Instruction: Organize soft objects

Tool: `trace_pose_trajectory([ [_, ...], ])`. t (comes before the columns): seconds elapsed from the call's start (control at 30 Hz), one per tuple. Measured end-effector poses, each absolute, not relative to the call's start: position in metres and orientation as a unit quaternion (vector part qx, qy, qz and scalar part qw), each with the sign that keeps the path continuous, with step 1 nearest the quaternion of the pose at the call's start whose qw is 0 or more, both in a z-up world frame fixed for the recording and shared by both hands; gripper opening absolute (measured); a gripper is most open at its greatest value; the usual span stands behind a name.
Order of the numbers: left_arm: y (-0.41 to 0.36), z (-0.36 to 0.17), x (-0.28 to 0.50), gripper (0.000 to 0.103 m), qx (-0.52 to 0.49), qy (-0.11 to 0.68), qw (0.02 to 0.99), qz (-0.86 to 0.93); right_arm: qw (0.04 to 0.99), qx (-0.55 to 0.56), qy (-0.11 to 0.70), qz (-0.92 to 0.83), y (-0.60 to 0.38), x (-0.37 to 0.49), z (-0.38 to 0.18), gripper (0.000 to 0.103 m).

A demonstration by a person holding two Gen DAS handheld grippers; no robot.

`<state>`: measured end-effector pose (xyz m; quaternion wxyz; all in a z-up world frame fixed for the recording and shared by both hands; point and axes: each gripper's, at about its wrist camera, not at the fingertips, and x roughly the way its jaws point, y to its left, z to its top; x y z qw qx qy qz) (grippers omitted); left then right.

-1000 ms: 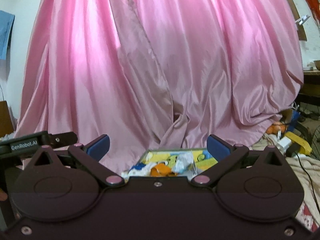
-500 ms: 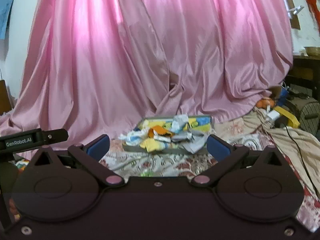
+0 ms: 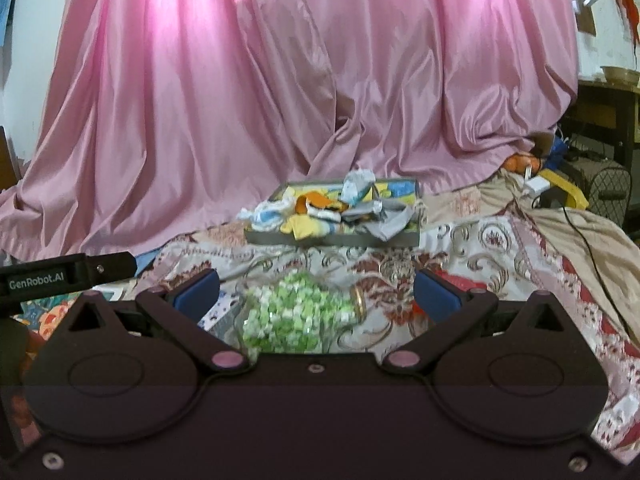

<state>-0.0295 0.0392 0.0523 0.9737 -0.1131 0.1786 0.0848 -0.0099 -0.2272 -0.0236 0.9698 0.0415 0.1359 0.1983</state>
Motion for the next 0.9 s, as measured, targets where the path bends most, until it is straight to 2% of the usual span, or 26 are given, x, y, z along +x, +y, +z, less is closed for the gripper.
trace_pose_trajectory([
  [0.9, 0.039, -0.004, -0.032, 0.102, -0.114, 0.268, 0.952, 0.1, 0.959, 0.004, 0.212, 0.187, -0.211, 0.013, -0.082, 0.103],
])
